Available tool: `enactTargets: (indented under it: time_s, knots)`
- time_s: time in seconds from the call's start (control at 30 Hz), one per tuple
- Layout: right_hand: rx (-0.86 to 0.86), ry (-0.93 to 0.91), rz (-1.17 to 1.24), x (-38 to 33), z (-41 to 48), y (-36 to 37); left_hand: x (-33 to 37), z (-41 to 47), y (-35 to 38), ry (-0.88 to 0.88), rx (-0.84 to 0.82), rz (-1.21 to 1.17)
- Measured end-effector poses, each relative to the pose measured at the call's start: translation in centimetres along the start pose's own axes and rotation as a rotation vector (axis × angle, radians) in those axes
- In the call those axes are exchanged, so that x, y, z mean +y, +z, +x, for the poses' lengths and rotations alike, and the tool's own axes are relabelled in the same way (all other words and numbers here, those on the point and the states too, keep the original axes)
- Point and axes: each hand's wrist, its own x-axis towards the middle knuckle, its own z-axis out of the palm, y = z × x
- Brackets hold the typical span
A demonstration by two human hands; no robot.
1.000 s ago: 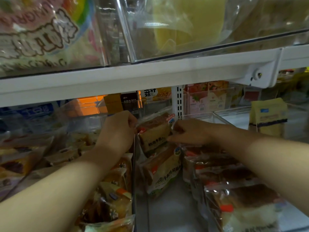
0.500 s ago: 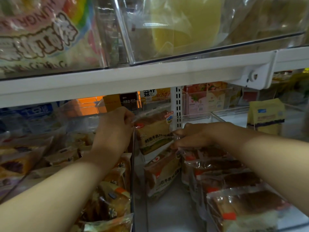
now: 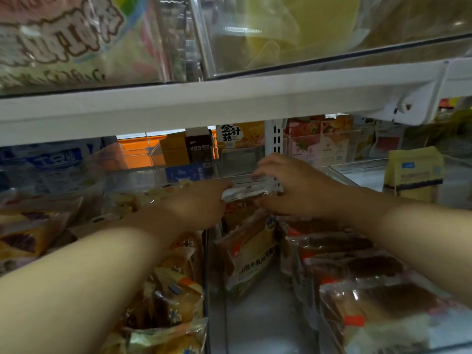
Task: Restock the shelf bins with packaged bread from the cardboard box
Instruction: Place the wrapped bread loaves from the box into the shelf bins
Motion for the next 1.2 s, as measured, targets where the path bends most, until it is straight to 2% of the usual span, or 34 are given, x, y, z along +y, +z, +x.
enactTargets:
  time_s: [0.07, 0.17, 0.23, 0.63, 0.73, 0.87, 0.93, 1.03, 1.1, 1.2]
  knots:
    - [-0.168, -0.051, -0.009, -1.5, 0.2, -0.1, 0.1, -0.1, -0.2, -0.01, 0.033, -0.024]
    - [-0.451, -0.002, -0.089, -2.9, 0.6, 0.5, -0.4, -0.8, -1.1, -0.012, 0.108, -0.066]
    - [-0.495, 0.031, -0.174, -3.1, 0.9, 0.6, -1.0, -1.4, -1.4, 0.005, 0.115, -0.068]
    - [-0.185, 0.148, -0.537, -3.9, 2.9, 2.8, -2.5, -3.0, -0.6, 0.062, 0.169, -0.098]
    - [-0.176, 0.162, -0.449, -4.1, 2.7, 2.5, -2.6, -3.1, -0.3, 0.081, 0.189, -0.066]
    - [-0.027, 0.116, -0.182, -5.2, 1.7, 0.9, -2.8, -3.1, -0.2, 0.089, 0.176, -0.059]
    - [-0.191, 0.112, -0.098, -6.2, 1.0, 1.0, -2.9, -3.2, -0.3, 0.083, 0.176, -0.062]
    - [-0.524, 0.074, -0.311, -6.3, 1.2, 2.9, -2.7, -3.4, -0.3, 0.071, 0.172, -0.063]
    - [-0.612, 0.055, -0.399, -5.9, 1.8, 3.3, -2.7, -3.6, -0.3, 0.065, 0.171, -0.068]
    - [-0.625, 0.089, -0.282, -5.0, 2.2, 2.9, -2.8, -3.8, -0.2, 0.077, 0.176, -0.067]
